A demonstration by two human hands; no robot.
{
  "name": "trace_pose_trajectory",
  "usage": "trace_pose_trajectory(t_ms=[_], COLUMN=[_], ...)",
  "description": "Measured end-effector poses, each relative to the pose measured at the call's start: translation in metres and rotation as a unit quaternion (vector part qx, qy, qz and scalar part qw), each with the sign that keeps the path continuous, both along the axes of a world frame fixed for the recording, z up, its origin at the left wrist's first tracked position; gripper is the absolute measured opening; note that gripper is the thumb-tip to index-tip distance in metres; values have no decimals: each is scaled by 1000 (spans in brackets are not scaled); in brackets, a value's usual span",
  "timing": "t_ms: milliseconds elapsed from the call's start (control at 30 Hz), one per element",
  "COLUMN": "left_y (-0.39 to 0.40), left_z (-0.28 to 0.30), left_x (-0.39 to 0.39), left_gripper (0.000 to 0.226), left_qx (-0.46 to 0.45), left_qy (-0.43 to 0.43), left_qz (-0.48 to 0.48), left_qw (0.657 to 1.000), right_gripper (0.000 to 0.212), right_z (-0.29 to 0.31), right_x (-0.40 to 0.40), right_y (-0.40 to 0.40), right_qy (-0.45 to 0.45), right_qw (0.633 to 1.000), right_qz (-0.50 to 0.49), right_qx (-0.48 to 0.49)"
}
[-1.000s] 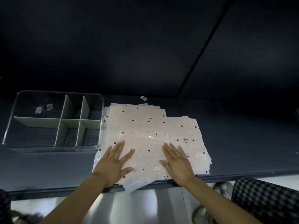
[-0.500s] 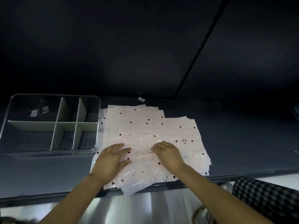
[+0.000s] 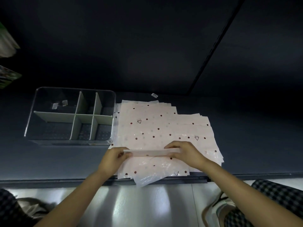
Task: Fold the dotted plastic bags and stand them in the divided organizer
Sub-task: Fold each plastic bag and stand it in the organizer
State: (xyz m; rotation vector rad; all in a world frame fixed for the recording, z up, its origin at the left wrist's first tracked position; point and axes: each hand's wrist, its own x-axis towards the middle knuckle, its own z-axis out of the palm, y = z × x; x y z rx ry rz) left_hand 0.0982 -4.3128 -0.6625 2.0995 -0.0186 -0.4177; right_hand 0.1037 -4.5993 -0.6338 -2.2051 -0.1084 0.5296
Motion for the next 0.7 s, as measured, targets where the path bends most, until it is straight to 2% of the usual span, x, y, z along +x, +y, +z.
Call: trace_pose_trajectory(t_ms=[100,167,267,367,433,500,567,633,700], left_y=[-3,-6,-11,-26,-38,-49,-55,-55,-48], left_z=[-4,-7,-9,1,4,4,-1,-6,-17], left_x=[2,4,8,3,-6,-13,-15,-12,-7], left_gripper=[30,23,24,10,48,60,59,62,81], left_qx=[-43,-40,-23,56,135,189,221,276,329], left_qy=[33,40,50,-11,-93,-194,-258,-228,-191], left_qz=[69,93,122,167,187,125,2,-107,-162], left_qw=[996,994,991,984,969,954,941,928,910], right_gripper=[30,20,43,48,49,50,50,50,50], right_z=[-2,-6,-18,-24,-29,-32,-34,-33,-34], right_x=[8,13,24,32,36,39,41,42,43], right_y=[-7,-7,0,9,12,13,15,16,17], right_qy=[31,61,60,49,48,46,50,61,71], right_qw=[994,987,983,978,975,973,971,968,966], right_qz=[-90,-140,-171,-184,-193,-199,-204,-209,-212], right_qx=[45,58,-14,-81,-97,-108,-117,-123,-133])
